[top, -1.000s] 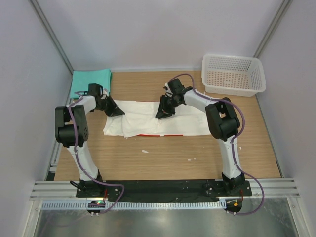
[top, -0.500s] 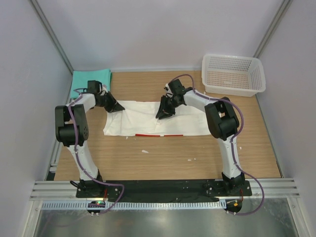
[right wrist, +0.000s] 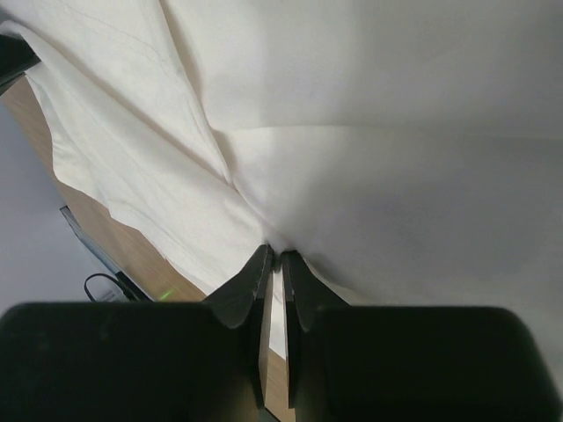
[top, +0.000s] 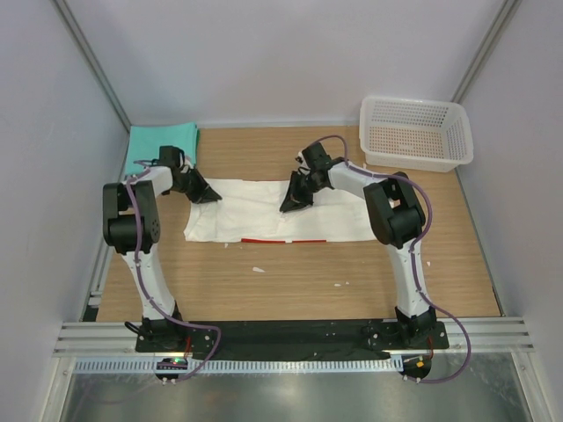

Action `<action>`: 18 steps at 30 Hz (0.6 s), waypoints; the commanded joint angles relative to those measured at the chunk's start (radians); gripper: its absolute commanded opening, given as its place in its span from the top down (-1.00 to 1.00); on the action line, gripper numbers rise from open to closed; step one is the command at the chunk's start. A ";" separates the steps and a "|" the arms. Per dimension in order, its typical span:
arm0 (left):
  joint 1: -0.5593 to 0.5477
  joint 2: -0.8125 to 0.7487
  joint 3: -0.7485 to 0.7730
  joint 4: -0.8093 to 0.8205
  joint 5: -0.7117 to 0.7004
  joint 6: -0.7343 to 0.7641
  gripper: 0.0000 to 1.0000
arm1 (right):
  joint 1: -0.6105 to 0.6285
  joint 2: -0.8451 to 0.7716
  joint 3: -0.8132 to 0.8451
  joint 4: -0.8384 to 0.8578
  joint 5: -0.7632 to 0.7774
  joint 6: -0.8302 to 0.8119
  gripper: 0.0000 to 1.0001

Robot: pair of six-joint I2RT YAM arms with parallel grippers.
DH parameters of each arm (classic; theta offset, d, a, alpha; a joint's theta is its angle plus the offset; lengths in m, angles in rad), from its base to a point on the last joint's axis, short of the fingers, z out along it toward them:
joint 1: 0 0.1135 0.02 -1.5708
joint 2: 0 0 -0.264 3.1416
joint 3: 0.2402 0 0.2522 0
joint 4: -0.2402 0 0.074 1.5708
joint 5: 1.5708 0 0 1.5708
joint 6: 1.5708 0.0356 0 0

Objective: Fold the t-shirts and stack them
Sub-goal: Fold the tshirt

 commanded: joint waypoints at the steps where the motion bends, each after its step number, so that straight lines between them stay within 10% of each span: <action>1: 0.013 -0.025 0.060 -0.053 -0.057 0.033 0.81 | -0.006 -0.018 0.006 -0.007 0.040 -0.041 0.69; 6: 0.013 -0.155 0.088 -0.159 -0.133 0.079 0.39 | -0.007 -0.071 0.038 -0.119 0.080 -0.130 0.52; 18: -0.123 -0.369 -0.056 -0.170 -0.276 0.046 0.29 | -0.038 -0.203 0.082 -0.394 0.488 -0.412 -0.10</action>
